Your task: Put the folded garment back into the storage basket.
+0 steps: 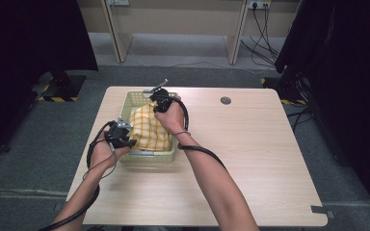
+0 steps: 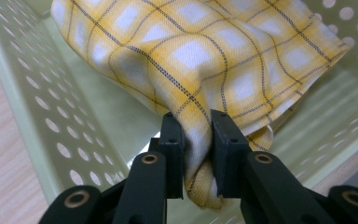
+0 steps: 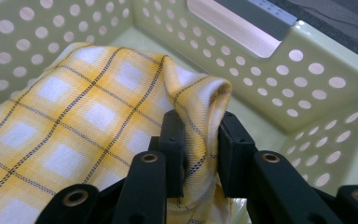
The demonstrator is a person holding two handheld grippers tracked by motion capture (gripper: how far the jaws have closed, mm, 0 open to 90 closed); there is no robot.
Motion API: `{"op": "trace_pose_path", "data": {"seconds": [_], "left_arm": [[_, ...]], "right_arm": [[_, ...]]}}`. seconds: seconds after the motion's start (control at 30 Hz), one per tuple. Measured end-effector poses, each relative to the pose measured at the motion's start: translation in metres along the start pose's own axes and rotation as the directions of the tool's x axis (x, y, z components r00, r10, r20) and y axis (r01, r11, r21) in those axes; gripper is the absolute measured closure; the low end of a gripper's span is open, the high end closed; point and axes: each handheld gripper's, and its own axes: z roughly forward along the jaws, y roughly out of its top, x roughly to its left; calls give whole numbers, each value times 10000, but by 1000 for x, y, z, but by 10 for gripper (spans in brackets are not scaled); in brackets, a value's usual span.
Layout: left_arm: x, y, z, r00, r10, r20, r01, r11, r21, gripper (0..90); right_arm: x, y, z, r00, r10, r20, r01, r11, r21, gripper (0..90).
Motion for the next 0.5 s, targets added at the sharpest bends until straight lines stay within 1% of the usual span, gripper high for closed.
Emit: {"op": "trace_pose_path", "data": {"seconds": [0.13, 0.3, 0.5], "left_arm": [[1, 0, 1, 9999, -53, 99, 52, 9999, 111, 748], [2, 1, 1, 9998, -116, 154, 113, 9998, 189, 738], [2, 2, 2, 9994, -179, 290, 167, 9990, 405, 726]], "right_arm": [[-1, -1, 1, 10000, -72, -27, 72, 9999, 79, 745], [-1, -2, 3, 10000, -41, -37, 41, 9998, 179, 738], [-1, -3, 5, 10000, -18, -88, 21, 9996, 289, 734]]}}
